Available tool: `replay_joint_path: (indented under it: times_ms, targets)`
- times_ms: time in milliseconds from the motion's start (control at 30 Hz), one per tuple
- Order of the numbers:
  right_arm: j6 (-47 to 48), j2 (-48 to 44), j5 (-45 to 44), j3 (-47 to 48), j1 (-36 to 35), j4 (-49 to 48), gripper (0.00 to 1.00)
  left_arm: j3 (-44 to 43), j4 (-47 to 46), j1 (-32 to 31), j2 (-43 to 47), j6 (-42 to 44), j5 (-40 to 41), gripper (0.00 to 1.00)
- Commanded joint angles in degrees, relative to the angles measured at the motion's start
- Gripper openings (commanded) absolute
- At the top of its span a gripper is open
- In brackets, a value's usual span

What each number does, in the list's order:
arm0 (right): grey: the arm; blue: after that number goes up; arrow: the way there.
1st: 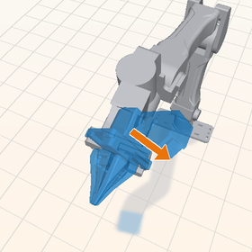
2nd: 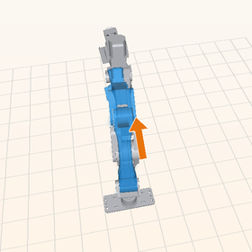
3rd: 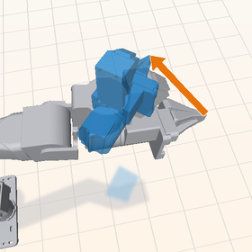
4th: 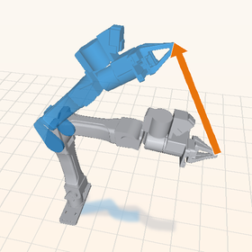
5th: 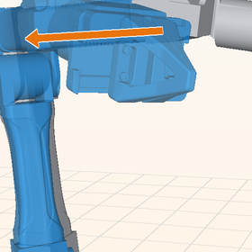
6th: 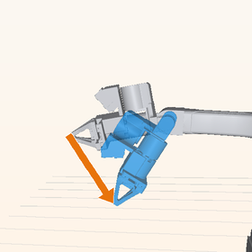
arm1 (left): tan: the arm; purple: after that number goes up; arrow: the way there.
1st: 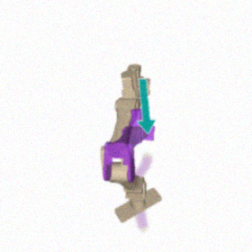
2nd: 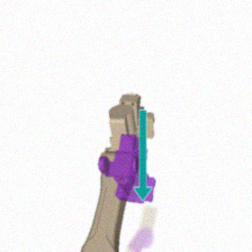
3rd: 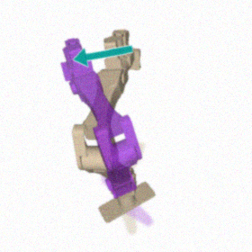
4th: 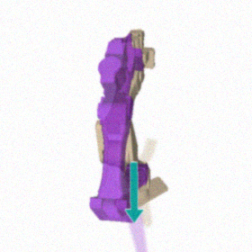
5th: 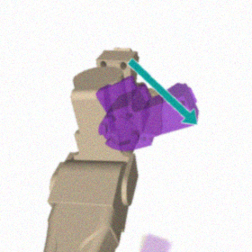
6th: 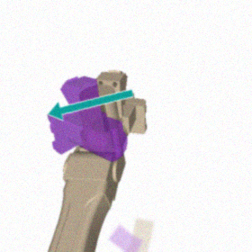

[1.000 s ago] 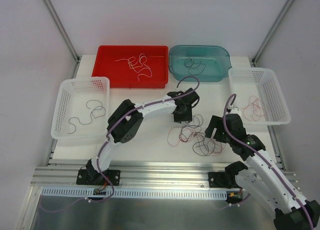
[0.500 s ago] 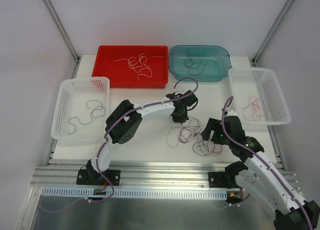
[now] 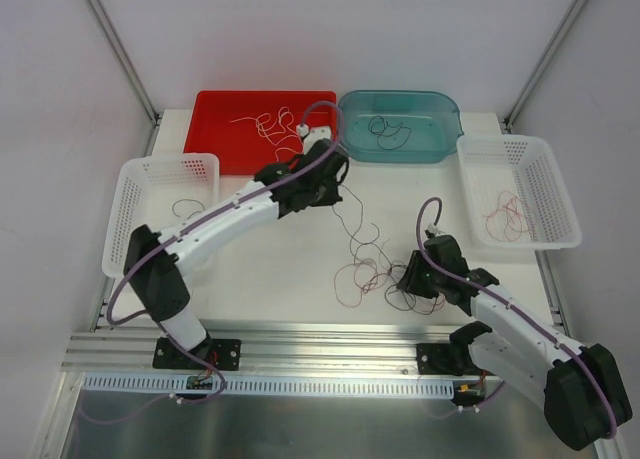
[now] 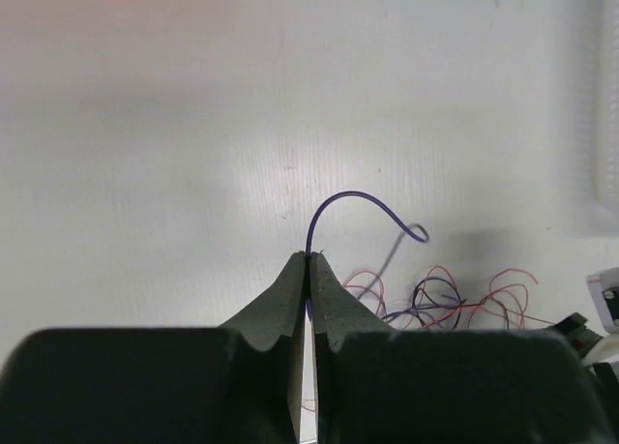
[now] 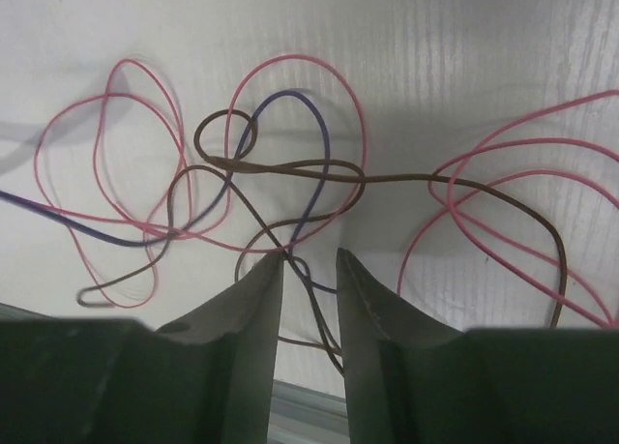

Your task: Untangle the cables

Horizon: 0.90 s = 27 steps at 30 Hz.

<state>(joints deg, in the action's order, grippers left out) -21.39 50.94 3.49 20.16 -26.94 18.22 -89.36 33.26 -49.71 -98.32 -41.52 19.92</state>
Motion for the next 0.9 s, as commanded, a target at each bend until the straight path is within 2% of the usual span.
replay_joint_path:
  times_ms: [0,67,100,233,300,500,867]
  targets:
    - [-1.82,0.13,-1.11,0.23,-0.04,-3.10,0.30,2.43,1.72,3.82,8.57,5.56,2.23,0.00]
    - [-1.55,0.04,-2.69,0.23,0.13,-2.40,0.26,3.14,2.42,5.50,13.67,7.49,1.70,0.00]
    - [-1.64,0.04,-3.04,0.23,0.31,-1.88,0.21,3.40,3.39,6.72,15.34,8.11,1.35,0.00]
    - [-1.99,0.65,-4.79,-0.12,1.54,-0.99,0.06,2.45,6.63,15.67,24.29,11.62,-1.10,0.00]
    - [-2.34,1.00,-5.07,-0.30,2.15,-0.47,0.03,0.43,7.96,18.94,26.68,14.34,-1.90,0.00]
    - [-2.52,1.45,-5.59,-0.65,3.56,0.41,0.02,-11.77,15.08,30.98,29.51,22.96,-1.64,0.00]
    - [-1.20,-0.40,-7.70,-0.12,4.70,3.67,0.03,-35.60,24.13,51.71,21.78,31.14,3.19,0.00]
